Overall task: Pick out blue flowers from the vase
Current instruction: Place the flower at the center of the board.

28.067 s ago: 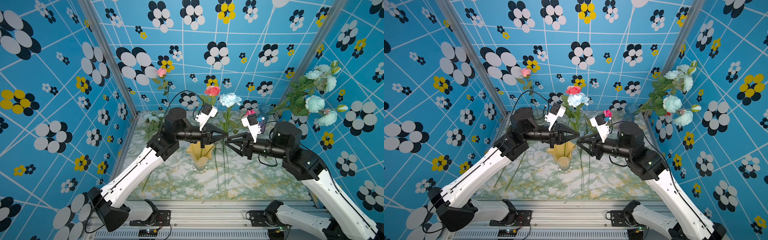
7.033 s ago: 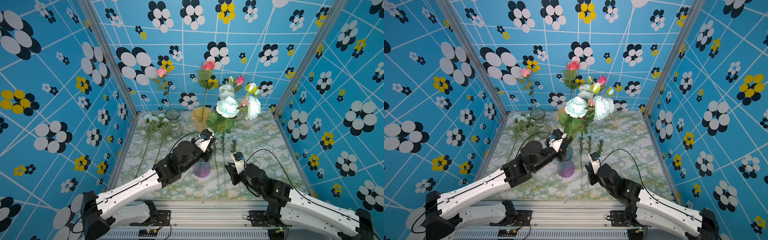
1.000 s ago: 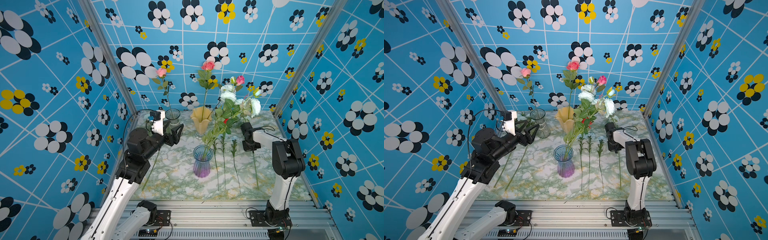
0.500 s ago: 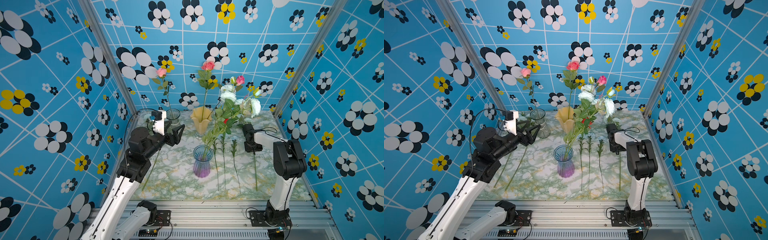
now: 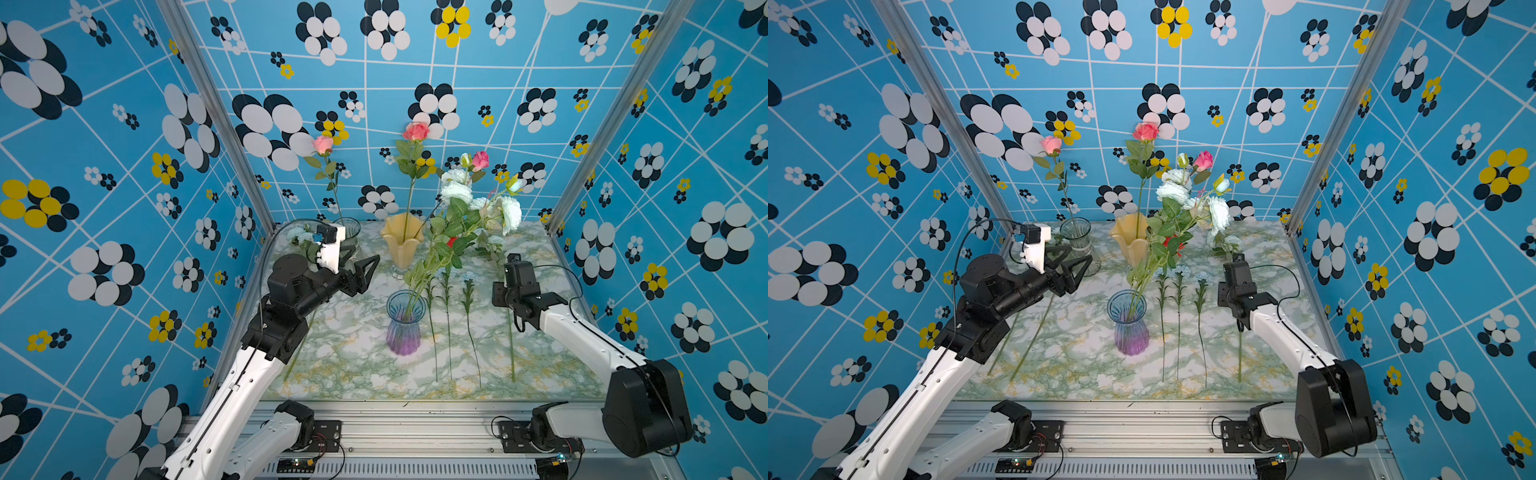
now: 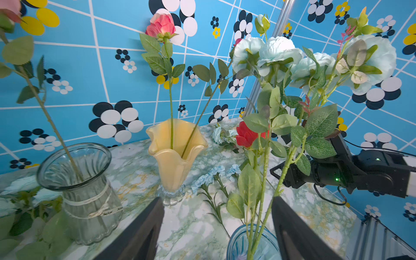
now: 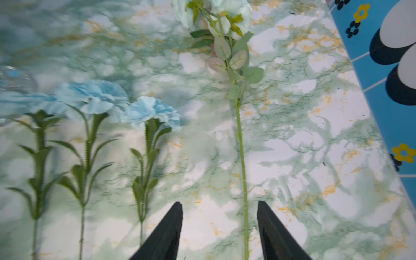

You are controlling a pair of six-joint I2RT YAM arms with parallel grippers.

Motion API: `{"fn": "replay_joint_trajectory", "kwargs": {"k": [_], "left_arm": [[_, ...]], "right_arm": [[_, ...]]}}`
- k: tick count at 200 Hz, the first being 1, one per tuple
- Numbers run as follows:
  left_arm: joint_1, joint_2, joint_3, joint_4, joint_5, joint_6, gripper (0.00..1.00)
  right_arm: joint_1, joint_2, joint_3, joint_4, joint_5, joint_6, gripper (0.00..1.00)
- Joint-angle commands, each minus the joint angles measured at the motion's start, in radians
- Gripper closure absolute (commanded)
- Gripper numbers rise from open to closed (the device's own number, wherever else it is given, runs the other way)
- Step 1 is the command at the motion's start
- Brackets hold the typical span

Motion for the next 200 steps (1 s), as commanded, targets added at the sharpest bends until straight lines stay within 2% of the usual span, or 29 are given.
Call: {"fn": "replay_joint_trajectory", "kwargs": {"k": [1,15,42,65,90,134,200], "left_arm": [[-0.08,0.046,0.07,-0.043,-0.046,0.084,0.27],[-0.133,0.084,0.109,-0.073,-0.057,0.124,0.34],[-0.251,0.172,0.19,-0.142,-0.095,0.208,0.37],[-0.313,0.248,0.244,-0.17,-0.109,0.249,0.42],[-0.336,0.307,0.287,-0.175,-0.084,0.254,0.49],[-0.367,0.41,0.372,-0.225,-0.092,0.277,0.5],[-0.4,0.501,0.456,-0.298,-0.125,0.301,0.55]], "right_arm": [[0.004,-0.082,-0.137,0.244,-0.183,0.094,0.43],[0.005,-0.11,-0.194,0.334,-0.212,0.119,0.42],[0.006,-0.092,-0.198,0.353,-0.213,0.093,0.44],[0.006,-0.059,-0.175,0.347,-0.234,0.082,0.5],[0.006,-0.059,-0.178,0.352,-0.243,0.078,0.52],[0.006,-0.064,-0.186,0.359,-0.251,0.08,0.47],[0.006,-0.069,-0.19,0.366,-0.253,0.082,0.47]]}}
